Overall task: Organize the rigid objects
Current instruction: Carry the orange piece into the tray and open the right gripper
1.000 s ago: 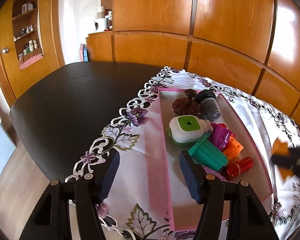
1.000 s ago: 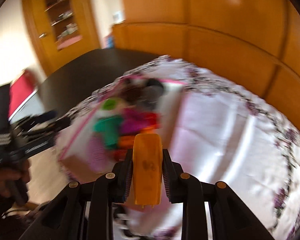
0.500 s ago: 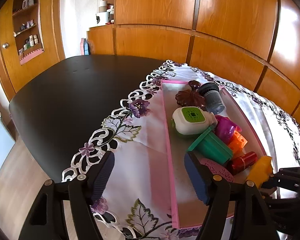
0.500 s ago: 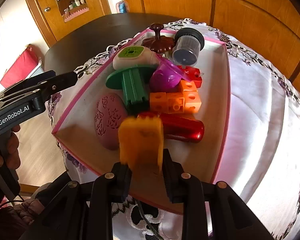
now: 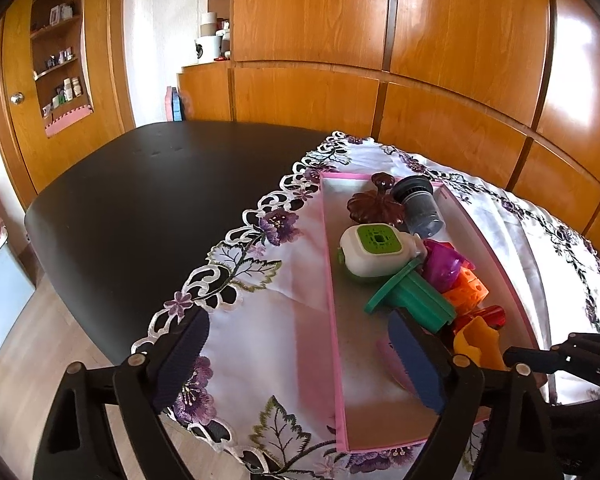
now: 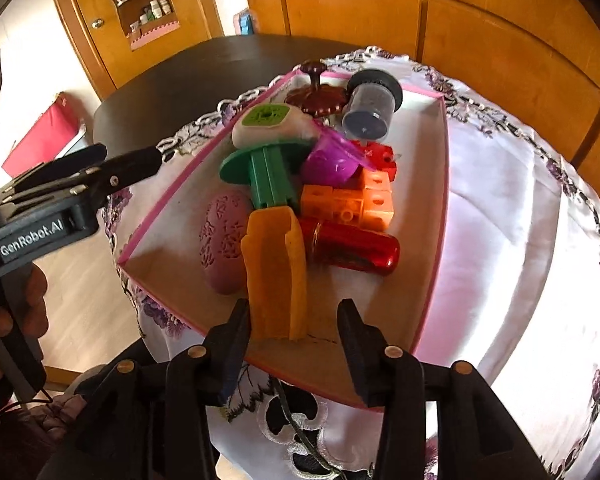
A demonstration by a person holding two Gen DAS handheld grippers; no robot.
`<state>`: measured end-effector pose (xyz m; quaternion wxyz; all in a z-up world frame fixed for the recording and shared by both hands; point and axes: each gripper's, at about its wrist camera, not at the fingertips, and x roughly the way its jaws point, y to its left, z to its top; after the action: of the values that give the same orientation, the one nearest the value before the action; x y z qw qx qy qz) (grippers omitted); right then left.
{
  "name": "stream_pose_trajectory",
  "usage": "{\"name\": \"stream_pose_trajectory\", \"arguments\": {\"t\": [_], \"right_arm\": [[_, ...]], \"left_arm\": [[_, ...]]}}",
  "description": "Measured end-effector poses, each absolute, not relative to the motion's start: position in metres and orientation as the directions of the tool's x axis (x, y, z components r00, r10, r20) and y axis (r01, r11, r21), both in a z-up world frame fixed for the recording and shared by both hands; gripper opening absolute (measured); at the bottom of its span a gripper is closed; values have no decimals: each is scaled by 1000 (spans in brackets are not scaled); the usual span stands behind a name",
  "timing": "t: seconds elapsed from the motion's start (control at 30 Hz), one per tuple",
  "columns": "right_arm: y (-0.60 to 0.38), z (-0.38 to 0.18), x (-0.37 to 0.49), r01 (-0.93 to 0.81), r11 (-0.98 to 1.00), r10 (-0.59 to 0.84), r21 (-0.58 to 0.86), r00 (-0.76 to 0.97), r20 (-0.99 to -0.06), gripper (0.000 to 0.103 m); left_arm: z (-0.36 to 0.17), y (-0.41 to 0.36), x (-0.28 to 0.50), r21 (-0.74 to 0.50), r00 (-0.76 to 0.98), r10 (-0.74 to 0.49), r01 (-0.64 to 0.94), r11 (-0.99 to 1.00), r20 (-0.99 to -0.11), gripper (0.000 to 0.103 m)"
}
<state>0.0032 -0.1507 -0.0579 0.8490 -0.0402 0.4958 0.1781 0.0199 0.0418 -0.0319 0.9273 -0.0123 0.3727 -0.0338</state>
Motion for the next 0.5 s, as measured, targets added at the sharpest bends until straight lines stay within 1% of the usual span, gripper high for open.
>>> {"name": "stream_pose_trajectory", "arguments": {"t": [0.07, 0.13, 0.2, 0.33, 0.4, 0.43, 0.5], "right_arm": [[-151, -53, 0, -333, 937, 264, 108, 468, -843, 45], [-150, -48, -1, -318, 942, 263, 110, 491, -831, 45], [-153, -42, -3, -289, 950, 258, 116, 522, -813, 45], [-159, -28, -7, -202, 975, 202, 96, 610, -766, 46], [-162, -22, -9, -153, 985, 165, 85, 647, -745, 48], [-164, -19, -9, -132, 988, 150, 83, 662, -735, 51], [-168, -13, -12, -82, 994, 111, 75, 694, -712, 52]], "left_arm": [[-31, 41, 18, -45, 723, -66, 48, 998, -688, 96], [-30, 41, 16, -37, 729, -50, 34, 999, -682, 102], [-28, 41, 15, -32, 734, -36, 19, 999, -678, 103], [-25, 41, 12, -24, 736, -20, 5, 1000, -676, 103], [-24, 38, 10, -18, 737, -16, 5, 1000, -676, 103], [-23, 37, 9, -15, 740, -14, 5, 1000, -673, 103], [-21, 32, 7, -3, 740, 8, -14, 1000, -673, 103]]}}
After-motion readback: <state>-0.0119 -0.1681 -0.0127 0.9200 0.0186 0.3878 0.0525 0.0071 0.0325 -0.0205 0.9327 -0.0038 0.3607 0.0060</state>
